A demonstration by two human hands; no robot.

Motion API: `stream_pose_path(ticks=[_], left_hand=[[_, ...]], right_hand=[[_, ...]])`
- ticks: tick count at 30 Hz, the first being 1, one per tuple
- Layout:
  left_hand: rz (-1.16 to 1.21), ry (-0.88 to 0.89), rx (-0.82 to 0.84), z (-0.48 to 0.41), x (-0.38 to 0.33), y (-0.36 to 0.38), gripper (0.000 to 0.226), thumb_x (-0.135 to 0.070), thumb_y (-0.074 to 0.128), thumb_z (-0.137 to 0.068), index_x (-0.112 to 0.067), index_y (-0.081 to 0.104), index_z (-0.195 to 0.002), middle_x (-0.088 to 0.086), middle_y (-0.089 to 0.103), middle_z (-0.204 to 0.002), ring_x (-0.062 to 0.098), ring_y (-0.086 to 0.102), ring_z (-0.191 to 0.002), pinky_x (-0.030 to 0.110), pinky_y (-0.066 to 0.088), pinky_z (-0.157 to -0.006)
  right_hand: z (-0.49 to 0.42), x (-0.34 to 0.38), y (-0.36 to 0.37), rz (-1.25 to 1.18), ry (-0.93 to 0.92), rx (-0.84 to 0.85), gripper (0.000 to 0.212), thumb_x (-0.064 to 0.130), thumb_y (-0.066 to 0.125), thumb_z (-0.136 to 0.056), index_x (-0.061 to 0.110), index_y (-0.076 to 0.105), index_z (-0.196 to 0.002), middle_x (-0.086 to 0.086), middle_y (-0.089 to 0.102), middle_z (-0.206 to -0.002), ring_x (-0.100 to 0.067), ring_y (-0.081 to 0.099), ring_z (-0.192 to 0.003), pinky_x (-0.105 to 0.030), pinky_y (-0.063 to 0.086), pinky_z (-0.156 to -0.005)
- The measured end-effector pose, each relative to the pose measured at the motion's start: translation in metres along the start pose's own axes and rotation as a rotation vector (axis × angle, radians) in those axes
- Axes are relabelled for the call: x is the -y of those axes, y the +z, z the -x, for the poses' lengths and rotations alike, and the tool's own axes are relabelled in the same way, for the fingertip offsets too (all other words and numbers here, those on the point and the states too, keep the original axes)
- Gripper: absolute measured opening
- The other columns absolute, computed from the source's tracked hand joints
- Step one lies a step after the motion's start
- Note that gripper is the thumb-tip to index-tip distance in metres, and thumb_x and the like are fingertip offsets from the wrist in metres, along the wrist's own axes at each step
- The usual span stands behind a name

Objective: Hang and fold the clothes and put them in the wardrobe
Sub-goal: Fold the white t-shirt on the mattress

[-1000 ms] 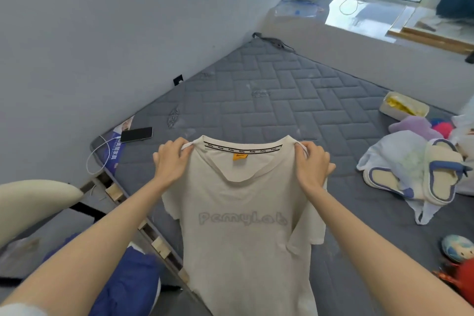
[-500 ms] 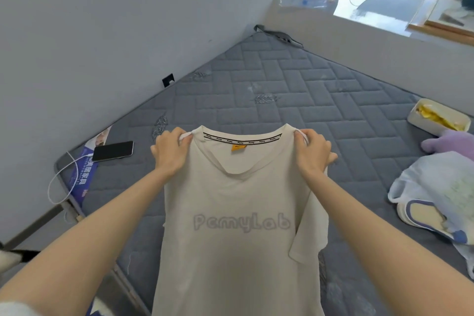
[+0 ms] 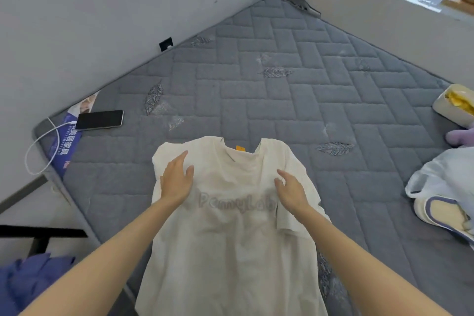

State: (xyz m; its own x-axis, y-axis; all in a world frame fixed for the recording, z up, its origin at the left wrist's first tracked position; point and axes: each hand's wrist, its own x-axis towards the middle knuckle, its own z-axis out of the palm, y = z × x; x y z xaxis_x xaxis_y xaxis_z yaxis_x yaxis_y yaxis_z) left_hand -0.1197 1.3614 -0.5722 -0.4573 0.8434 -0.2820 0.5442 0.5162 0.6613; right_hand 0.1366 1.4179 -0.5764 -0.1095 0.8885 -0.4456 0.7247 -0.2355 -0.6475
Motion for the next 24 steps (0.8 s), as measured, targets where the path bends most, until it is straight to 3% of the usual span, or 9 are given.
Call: stream_pose_path(ticks=[5,11,17,24], left_hand=[[0.137,-0.044,0.031,0.038,0.013,-0.001,0.043,-0.017,0.041,-0.1,-0.014,0.037,-0.143,0.009,0.043,-0.143,0.023,0.039,-0.132,0.033,0.03,-0.106],[0.229,-0.03,0.036,0.084,0.024,-0.023,0.04,-0.019,0.042,-0.1,-0.018,0.041,-0.14,0.007,0.049,-0.135,0.021,0.045,-0.125,0.028,0.033,-0.101],[0.347,-0.061,0.031,0.124,0.034,-0.048,0.036,-0.023,0.041,-0.1,-0.025,0.047,-0.135,0.0,0.054,-0.125,0.014,0.051,-0.111,0.023,0.036,-0.087],[0.388,0.068,0.002,0.178,0.055,-0.046,0.035,-0.026,0.042,-0.099,-0.028,0.048,-0.134,-0.003,0.058,-0.119,0.012,0.054,-0.111,0.022,0.036,-0.087]], right_hand=[[0.029,-0.006,0.025,0.0,0.071,0.077,0.038,0.016,0.042,-0.097,0.012,0.051,-0.134,-0.009,0.051,-0.137,-0.027,0.045,-0.127,-0.037,0.037,-0.105],[0.07,0.008,0.038,-0.11,0.03,0.118,0.035,0.015,0.044,-0.097,0.012,0.053,-0.13,-0.006,0.052,-0.133,-0.02,0.047,-0.123,-0.028,0.038,-0.101],[0.106,0.027,0.037,-0.18,-0.035,0.121,0.03,0.018,0.046,-0.096,0.017,0.056,-0.125,0.002,0.056,-0.125,-0.01,0.048,-0.105,-0.022,0.036,-0.089],[0.125,0.02,0.048,-0.131,-0.165,0.11,0.03,0.015,0.049,-0.093,0.017,0.058,-0.122,-0.001,0.057,-0.124,-0.016,0.052,-0.113,-0.027,0.041,-0.095]])
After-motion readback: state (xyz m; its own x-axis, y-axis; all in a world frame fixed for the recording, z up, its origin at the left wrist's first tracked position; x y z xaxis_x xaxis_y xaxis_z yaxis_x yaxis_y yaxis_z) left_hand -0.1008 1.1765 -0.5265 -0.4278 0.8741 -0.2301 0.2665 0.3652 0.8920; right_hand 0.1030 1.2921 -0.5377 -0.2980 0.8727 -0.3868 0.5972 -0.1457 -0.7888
